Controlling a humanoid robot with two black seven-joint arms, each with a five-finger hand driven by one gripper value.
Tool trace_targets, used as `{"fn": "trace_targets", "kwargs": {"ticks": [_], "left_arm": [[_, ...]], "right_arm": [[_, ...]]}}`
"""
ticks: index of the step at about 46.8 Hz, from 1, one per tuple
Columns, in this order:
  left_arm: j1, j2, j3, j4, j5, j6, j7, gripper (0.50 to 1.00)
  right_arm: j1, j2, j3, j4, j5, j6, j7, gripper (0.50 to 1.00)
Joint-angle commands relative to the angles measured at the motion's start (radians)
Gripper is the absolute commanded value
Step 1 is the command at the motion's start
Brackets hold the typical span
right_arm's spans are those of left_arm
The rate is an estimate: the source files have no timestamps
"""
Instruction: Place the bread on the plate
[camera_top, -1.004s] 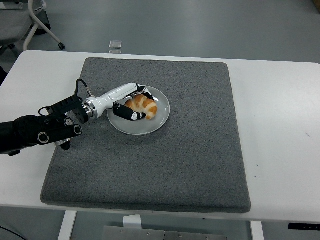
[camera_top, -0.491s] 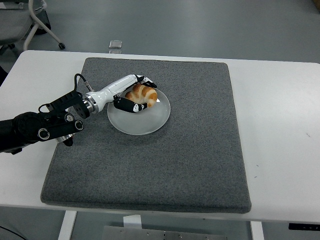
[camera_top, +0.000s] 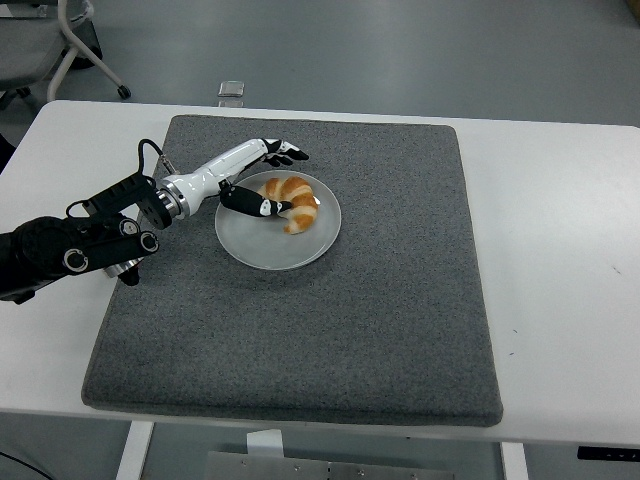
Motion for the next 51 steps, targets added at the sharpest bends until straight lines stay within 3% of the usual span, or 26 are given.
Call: {"fn": "trace_targets", "kwargs": {"ticks": [1,10,21,36,41,51], "left_arm": [[-0.021,0.018,-0.059,0.001,-0.002,-0.035,0.002,0.921],[-0.043,0.050,-0.231,0.004,-0.118,-0.207,0.005,0.958],[-0.052,0.115,-0.360,0.039,-0.440,-0.434,0.006,0.964],[-0.040,0.110,-0.390,0.397,-0.839,-0.697,0.009,0.966],[-0.014,0.084,-0.386,0.496,-0.911,-0.749,0.011,0.966],[0.054,0.023,-0.386,0.541,-0.913,-0.752,0.009,0.973]], "right_arm": [[0.000,0.000,0.000,0.002,0.000,0.002,0.000,0.930],[0.000,0.000,-0.001,0.009,-0.001,0.009,0.000,0.930],[0.000,0.000,-0.001,0.011,-0.001,0.008,0.000,0.930],[0.000,0.000,0.000,0.011,-0.001,0.002,0.000,0.930],[0.000,0.000,0.000,0.011,-0.001,0.002,0.000,0.930],[0.000,0.000,0.000,0.011,-0.001,0.002,0.000,0.930]]}}
